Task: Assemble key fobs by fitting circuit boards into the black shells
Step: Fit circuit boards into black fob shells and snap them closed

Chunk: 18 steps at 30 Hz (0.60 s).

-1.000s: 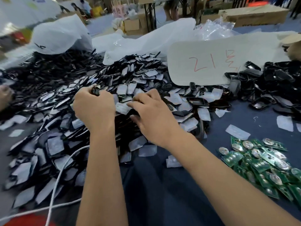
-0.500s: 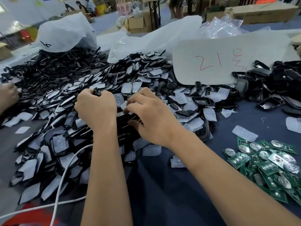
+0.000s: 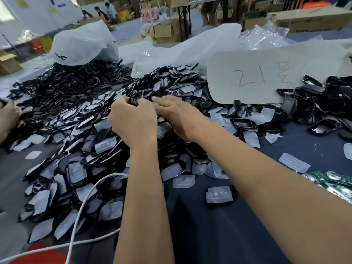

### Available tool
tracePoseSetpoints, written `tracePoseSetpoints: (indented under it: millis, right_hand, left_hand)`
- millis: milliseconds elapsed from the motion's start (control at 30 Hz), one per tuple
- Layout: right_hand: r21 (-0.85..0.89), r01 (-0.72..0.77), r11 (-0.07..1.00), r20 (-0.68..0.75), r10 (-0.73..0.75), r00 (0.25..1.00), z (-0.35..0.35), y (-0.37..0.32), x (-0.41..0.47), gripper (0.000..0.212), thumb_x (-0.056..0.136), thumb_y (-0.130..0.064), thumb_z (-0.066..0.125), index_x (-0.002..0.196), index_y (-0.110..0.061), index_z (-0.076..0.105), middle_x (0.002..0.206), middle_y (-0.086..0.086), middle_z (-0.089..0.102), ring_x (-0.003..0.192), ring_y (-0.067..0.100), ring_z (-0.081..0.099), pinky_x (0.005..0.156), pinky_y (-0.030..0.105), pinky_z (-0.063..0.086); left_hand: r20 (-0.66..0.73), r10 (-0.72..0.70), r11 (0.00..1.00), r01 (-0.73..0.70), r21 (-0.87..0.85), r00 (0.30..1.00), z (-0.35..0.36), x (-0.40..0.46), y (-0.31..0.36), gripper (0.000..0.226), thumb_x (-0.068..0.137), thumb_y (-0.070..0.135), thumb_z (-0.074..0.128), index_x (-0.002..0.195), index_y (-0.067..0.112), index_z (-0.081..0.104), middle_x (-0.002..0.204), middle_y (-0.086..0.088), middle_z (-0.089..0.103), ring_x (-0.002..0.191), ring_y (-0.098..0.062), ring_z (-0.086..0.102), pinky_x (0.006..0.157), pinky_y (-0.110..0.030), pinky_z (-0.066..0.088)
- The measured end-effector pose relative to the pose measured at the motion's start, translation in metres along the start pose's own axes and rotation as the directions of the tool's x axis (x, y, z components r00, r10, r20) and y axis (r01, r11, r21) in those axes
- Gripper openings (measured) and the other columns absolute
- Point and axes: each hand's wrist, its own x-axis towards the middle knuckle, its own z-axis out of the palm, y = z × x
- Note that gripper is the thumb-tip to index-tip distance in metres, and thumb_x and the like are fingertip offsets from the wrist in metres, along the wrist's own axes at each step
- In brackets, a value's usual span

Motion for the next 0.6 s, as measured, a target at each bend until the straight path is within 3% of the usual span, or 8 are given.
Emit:
tracePoseSetpoints:
  millis: [133,233,333,433,533,600]
  right_hand:
    - [-0.099,0.020,0.995,-0.107,-0.031,0.994,-0.002,0.000,0.004,0.071,0.093,0.006,0.051,0.146,-0.041,0.055,0.155,-0.022,0.048,0.130,0.020,0.056,0.094,0.038,0.052]
    - [-0.156,-0.004,0.988,-0.199,-0.027,0.980,0.000,-0.002,-0.003,0.055,0.092,0.000,0.051,0.128,-0.038,0.066,0.126,-0.016,0.070,0.111,0.022,0.062,0.085,0.035,0.051]
    - [-0.111,-0.005,0.994,-0.242,-0.022,0.970,0.000,-0.002,-0.007,0.037,0.094,-0.004,0.056,0.120,-0.026,0.069,0.116,-0.009,0.072,0.117,0.022,0.054,0.090,0.037,0.050]
    - [-0.050,0.043,0.998,-0.210,-0.053,0.976,-0.002,-0.001,-0.001,0.046,0.092,0.006,0.054,0.129,-0.019,0.064,0.128,-0.008,0.064,0.124,0.020,0.052,0.097,0.033,0.051]
    - [-0.037,0.019,0.999,-0.063,-0.022,0.998,-0.005,-0.004,0.008,0.040,0.093,0.000,0.054,0.127,-0.017,0.066,0.121,0.004,0.067,0.118,0.025,0.061,0.093,0.041,0.055]
    - [-0.083,0.002,0.997,-0.064,-0.008,0.998,-0.004,-0.005,0.008,0.046,0.092,0.001,0.049,0.128,-0.020,0.067,0.120,0.005,0.069,0.117,0.028,0.064,0.090,0.044,0.056]
  left_hand:
    - [-0.026,0.015,1.000,-0.015,-0.010,1.000,0.006,0.003,0.001,0.020,0.086,0.019,0.058,0.093,0.003,0.068,0.081,-0.006,0.063,0.074,-0.026,0.054,0.079,-0.041,0.051]
    - [-0.023,0.013,1.000,-0.013,-0.007,1.000,0.009,0.002,0.000,0.018,0.085,0.020,0.058,0.090,0.005,0.068,0.073,-0.001,0.058,0.069,-0.024,0.051,0.071,-0.036,0.046]
    - [-0.007,0.010,0.999,-0.011,-0.038,1.000,0.009,-0.003,0.001,0.012,0.086,0.020,0.059,0.081,0.010,0.063,0.071,0.002,0.059,0.076,-0.026,0.059,0.076,-0.038,0.052]
    - [-0.026,0.010,0.999,-0.011,-0.051,1.000,0.010,-0.004,0.002,0.012,0.087,0.023,0.061,0.086,0.013,0.067,0.077,0.002,0.064,0.079,-0.024,0.061,0.076,-0.032,0.048]
    - [-0.067,0.011,0.998,-0.014,-0.054,0.998,0.011,-0.003,0.002,0.012,0.087,0.022,0.061,0.081,0.011,0.063,0.069,0.004,0.057,0.071,-0.023,0.055,0.071,-0.031,0.044]
    - [-0.085,0.006,0.998,-0.012,-0.063,0.996,0.012,-0.002,0.002,0.014,0.086,0.020,0.059,0.077,0.009,0.060,0.065,0.005,0.053,0.068,-0.024,0.052,0.069,-0.032,0.041]
